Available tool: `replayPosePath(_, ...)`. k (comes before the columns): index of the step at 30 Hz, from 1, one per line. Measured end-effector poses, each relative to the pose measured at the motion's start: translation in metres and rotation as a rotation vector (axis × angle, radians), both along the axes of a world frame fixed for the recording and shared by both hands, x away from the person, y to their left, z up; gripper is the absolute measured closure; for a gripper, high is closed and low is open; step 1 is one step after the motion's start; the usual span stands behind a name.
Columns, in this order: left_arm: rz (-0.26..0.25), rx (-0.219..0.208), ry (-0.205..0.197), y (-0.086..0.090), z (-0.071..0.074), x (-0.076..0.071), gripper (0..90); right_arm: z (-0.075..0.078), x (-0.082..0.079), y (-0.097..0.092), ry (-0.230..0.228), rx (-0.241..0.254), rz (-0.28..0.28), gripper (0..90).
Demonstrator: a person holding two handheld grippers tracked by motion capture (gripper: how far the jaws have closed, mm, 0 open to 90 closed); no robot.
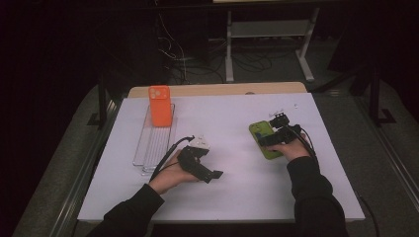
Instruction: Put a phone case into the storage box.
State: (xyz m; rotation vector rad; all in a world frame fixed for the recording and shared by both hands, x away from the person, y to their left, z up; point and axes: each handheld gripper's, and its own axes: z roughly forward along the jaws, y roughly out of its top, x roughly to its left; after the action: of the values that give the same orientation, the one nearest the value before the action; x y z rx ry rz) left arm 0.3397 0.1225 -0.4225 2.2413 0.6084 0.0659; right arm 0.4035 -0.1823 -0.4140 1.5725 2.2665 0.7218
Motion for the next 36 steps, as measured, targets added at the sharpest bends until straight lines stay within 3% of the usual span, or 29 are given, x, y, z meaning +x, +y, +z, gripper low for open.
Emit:
replayPosePath(8,0.010,-0.020,0.004,-0.001,-0.001,0.000,0.0,-0.015,0.005,0.003,0.071,-0.018,-0.012,1.2)
replayPosePath(15,0.012,-0.013,0.006,-0.001,-0.002,0.000,0.0,-0.021,0.006,0.004,0.102,-0.025,-0.007,5.0)
replayPosePath(27,0.016,-0.015,0.012,-0.001,-0.003,0.000,0.0,-0.025,0.005,0.002,0.117,-0.043,0.002,9.3)
replayPosePath(36,0.013,-0.011,0.006,-0.002,-0.003,0.000,0.0,-0.025,0.004,0.006,0.119,-0.061,-0.022,11.5)
